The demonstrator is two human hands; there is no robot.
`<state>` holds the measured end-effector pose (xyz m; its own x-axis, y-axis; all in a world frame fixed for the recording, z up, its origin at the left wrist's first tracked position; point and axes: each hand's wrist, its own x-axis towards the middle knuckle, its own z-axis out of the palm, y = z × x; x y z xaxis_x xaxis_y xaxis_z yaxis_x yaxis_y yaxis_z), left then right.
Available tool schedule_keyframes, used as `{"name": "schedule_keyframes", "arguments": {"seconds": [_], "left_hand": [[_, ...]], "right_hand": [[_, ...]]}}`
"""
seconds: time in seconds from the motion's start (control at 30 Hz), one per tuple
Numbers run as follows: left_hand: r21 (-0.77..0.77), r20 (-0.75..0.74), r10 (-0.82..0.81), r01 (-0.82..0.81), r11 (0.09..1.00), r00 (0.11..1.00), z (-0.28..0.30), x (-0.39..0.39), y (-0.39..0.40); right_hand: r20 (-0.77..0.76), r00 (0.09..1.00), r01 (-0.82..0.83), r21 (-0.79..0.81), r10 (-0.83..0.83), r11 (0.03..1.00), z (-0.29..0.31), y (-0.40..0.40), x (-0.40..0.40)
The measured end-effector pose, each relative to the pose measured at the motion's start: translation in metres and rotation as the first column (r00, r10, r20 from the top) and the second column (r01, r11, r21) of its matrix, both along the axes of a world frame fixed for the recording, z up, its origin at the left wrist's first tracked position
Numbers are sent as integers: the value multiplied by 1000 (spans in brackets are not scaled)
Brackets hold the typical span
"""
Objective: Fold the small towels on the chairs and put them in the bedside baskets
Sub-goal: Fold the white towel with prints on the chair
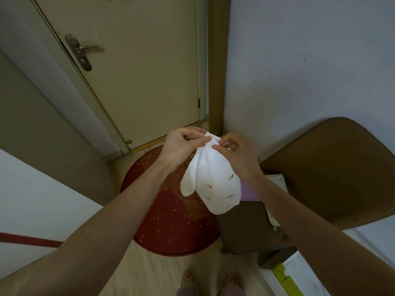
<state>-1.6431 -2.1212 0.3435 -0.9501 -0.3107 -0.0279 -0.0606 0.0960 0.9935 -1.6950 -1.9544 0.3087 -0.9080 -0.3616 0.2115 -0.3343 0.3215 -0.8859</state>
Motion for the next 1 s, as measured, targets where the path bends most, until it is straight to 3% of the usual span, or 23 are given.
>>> {"name": "schedule_keyframes", "arguments": {"seconds": [0.33, 0.47, 0.57, 0.63, 0.7, 0.83, 1.0], "left_hand": [[-10, -64, 31, -31, 999, 997, 17, 2, 3], [-332, 20, -132, 131, 934, 991, 20, -1, -1], [-601, 48, -230, 213, 771, 972, 21, -6, 1], [-699, 29, -255, 202, 686, 967, 20, -10, 4], [-701, -43, -220, 127, 701, 975, 20, -13, 8], [-541, -147, -59, -30, 841, 987, 20, -14, 8], [-513, -106, 81, -124, 849, 991, 1, -10, -9]], "right_hand": [[30, 999, 44, -68, -42, 997, 15, -4, 4], [19, 999, 33, -73, -32, 997, 13, -5, 4], [1, 1000, 22, -14, -22, 1000, 5, -3, 4], [63, 998, -7, -39, 9, 999, 1, 0, 6], [128, 990, -51, -49, 57, 997, -6, 2, 6], [139, 990, -40, 183, 14, 982, -23, 15, -1], [106, 994, -56, 352, 20, 934, -28, 38, -9]]}}
